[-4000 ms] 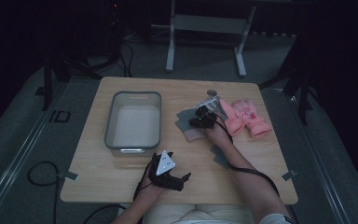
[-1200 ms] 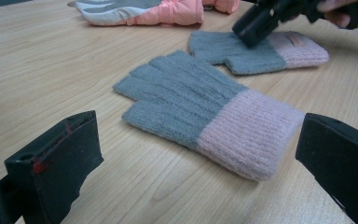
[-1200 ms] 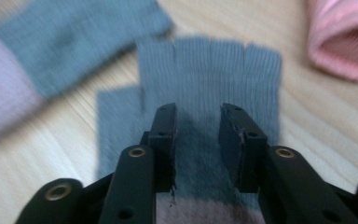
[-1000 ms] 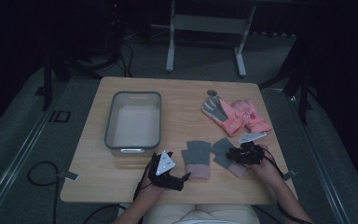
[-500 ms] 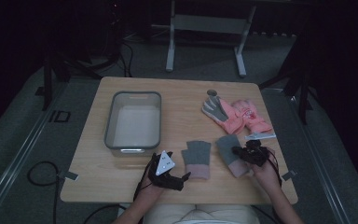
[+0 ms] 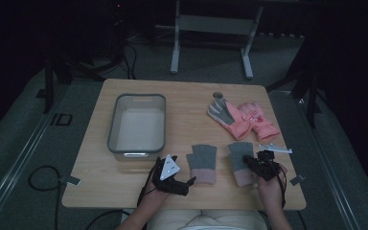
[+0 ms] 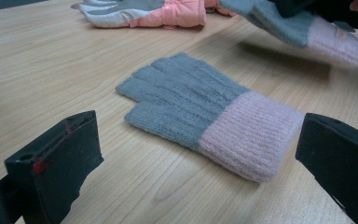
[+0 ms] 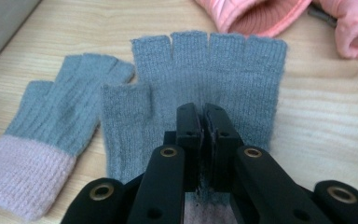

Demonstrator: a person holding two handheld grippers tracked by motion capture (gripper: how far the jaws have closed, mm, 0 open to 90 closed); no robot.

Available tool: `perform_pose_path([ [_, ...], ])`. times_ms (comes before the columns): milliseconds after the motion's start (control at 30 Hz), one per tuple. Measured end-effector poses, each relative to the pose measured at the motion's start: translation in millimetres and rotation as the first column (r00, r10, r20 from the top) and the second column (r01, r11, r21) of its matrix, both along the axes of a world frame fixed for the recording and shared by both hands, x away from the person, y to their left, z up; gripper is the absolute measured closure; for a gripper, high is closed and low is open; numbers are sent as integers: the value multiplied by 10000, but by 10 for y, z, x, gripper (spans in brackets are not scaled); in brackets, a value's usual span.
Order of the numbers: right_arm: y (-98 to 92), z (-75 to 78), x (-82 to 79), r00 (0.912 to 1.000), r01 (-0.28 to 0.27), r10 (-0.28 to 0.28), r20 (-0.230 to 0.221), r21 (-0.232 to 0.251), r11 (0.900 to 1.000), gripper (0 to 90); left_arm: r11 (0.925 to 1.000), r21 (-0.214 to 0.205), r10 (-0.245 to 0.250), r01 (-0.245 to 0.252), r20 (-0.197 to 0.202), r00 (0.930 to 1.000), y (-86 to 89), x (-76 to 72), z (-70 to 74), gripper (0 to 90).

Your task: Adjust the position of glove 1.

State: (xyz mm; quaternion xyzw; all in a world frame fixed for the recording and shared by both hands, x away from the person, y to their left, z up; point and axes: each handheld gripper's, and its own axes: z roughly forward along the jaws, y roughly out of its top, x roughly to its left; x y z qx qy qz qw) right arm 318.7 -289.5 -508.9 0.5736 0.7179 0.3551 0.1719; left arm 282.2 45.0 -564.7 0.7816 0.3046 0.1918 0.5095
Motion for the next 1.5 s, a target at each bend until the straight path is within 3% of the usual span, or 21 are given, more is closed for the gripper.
perform_pose_path([
  [300,178,-138,16,9991,429,-430,53,71,9991,850,10000,20,24,-24,42,10000,-3,-5,-1,0],
  [567,137,-242,54,9951,992,-992,-48,76,9950,844,10000,2,19,-19,56,10000,-2,-5,-1,0],
  [733,163,-384,72,9928,1163,-1171,-240,-337,9926,787,10000,12,19,-19,60,10000,-3,-7,-1,0],
  [833,189,-406,68,9931,1171,-1173,-4,-621,9912,782,10000,13,10,-10,57,10000,-3,-6,-1,0],
  [967,171,-382,68,9936,1128,-1130,-17,-482,9924,742,10000,31,2,-2,63,10000,-5,-7,-1,0],
  [1100,95,-248,64,9969,695,-669,419,-629,9956,746,10000,24,-25,25,39,10000,-4,-4,-1,0],
  [1200,-7,-143,101,9959,-508,571,699,-889,9947,707,10000,28,-46,46,11,10000,-3,-1,0,0],
  [1300,-106,-93,164,9858,-1559,1594,521,-664,9855,672,10000,29,-20,20,22,10000,-4,-2,-1,0],
  [1367,-155,-77,206,9745,-2158,2210,395,-1066,9706,668,10000,-38,-7,7,35,10000,-5,-5,-2,0],
  [1433,-202,-75,240,9679,-2466,2504,227,-1089,9630,662,10000,-52,-31,31,16,10000,-1,-3,-2,0],
  [1500,-253,-82,278,9576,-2840,2879,101,-1351,9492,670,10000,-48,-73,73,15,10000,4,4,-1,0],
])
